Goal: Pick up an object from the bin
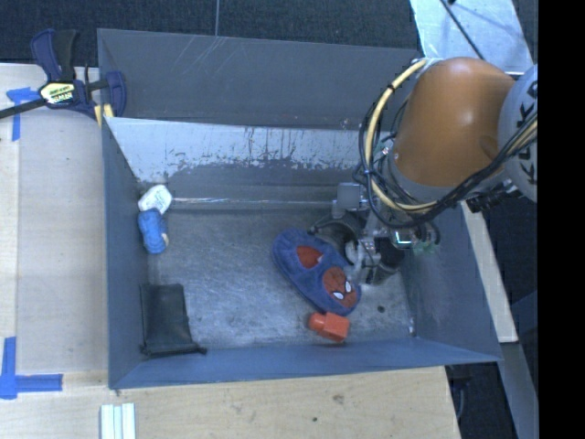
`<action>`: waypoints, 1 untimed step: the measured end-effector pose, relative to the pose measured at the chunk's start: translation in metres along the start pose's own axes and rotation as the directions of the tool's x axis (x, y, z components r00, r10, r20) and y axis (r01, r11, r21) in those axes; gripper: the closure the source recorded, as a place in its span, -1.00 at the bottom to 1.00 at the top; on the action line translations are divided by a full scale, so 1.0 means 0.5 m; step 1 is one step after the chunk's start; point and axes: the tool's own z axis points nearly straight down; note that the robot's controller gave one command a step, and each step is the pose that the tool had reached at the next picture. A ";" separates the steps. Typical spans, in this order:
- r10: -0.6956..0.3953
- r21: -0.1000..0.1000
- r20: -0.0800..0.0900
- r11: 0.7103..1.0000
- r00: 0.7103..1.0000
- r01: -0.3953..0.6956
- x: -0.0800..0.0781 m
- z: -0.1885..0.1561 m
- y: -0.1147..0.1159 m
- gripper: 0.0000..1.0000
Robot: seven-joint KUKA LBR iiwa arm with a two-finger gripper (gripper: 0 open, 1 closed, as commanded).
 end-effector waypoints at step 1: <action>-0.278 0.001 0.006 0.961 0.961 0.278 -0.051 0.294 -0.054 -1.00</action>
Offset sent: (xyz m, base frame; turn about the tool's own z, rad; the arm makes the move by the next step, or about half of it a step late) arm 0.0237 -0.0269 -0.1473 -0.2822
